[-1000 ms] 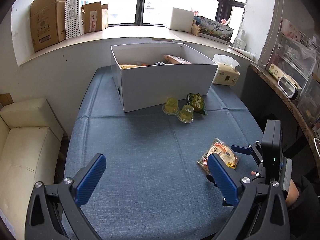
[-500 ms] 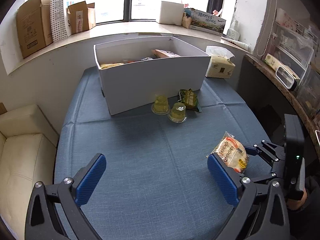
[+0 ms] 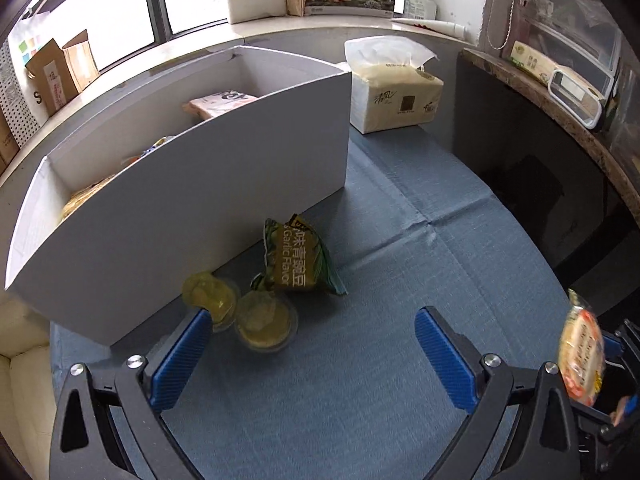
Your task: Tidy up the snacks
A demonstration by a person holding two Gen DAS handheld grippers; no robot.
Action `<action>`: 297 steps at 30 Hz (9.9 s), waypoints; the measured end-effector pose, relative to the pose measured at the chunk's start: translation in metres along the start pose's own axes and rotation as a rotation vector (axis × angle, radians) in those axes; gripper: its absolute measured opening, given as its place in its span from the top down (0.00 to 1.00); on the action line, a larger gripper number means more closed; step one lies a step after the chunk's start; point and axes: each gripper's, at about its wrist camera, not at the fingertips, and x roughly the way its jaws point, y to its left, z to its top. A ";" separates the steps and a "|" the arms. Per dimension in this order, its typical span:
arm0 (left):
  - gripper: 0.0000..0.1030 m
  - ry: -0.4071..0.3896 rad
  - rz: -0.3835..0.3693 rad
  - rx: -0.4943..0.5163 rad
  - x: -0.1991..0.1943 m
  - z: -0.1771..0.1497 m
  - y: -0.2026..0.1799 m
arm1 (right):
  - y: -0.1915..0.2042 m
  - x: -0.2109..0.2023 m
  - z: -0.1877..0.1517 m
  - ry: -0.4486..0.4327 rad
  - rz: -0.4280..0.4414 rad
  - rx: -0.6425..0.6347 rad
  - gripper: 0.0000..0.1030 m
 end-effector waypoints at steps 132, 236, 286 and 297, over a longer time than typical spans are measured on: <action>0.00 -0.215 0.003 -0.378 -0.167 -0.131 0.119 | 0.118 0.167 0.087 0.096 0.204 -0.229 0.00; 0.00 -0.333 0.126 -0.226 -0.084 0.110 0.187 | 0.083 0.147 0.309 -0.092 0.159 -0.016 0.05; 0.00 -0.447 0.092 -0.257 -0.299 -0.115 0.045 | 0.158 -0.123 0.080 -0.274 0.145 -0.228 0.00; 0.00 -0.442 0.079 -0.259 -0.299 -0.116 0.045 | 0.151 -0.123 0.080 -0.262 0.146 -0.189 0.00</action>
